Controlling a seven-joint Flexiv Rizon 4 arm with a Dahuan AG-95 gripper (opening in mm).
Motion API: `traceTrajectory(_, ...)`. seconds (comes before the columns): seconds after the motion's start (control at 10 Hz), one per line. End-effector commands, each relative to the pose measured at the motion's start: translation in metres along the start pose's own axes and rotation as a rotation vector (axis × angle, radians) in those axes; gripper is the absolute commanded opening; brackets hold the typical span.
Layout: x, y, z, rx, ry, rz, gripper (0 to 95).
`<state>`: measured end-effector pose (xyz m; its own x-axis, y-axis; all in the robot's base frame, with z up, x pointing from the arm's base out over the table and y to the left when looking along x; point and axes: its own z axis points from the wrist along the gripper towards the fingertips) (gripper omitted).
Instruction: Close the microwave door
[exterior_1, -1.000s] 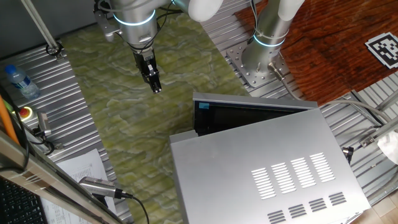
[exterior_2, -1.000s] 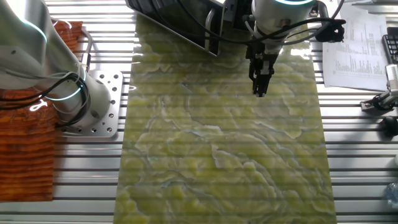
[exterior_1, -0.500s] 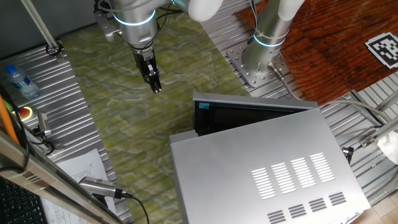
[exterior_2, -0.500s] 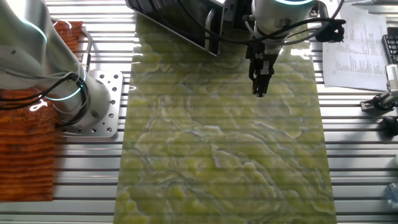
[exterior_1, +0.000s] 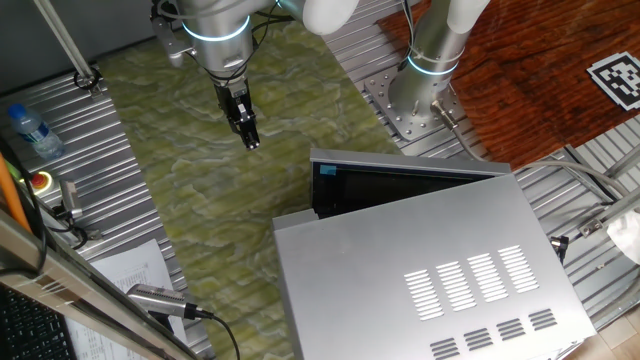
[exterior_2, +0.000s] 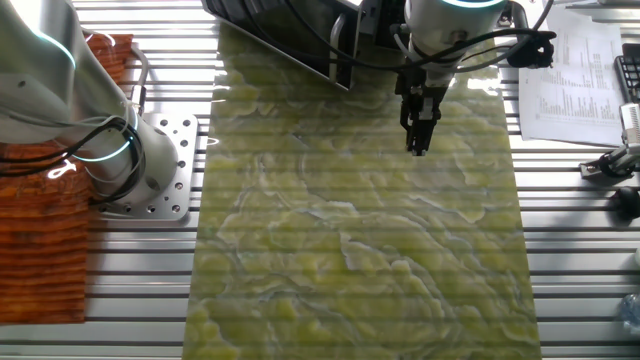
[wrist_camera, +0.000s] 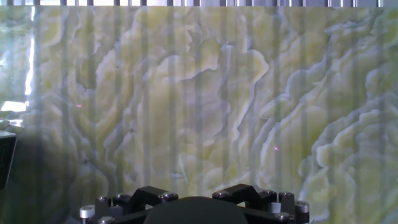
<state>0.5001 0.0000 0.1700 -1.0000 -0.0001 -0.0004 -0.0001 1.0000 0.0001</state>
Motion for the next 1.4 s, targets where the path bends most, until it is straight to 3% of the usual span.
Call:
traceTrajectory(0.1,0.0001,0.0000,0.0000,0.000,0.000,0.000,95.0)
traceTrajectory(0.2,0.0001,0.0000,0.0000,0.015,-0.033,-0.034,0.0)
traceTrajectory(1.4,0.0047,-0.0024,0.0028,0.020,-0.028,-0.037,0.0)
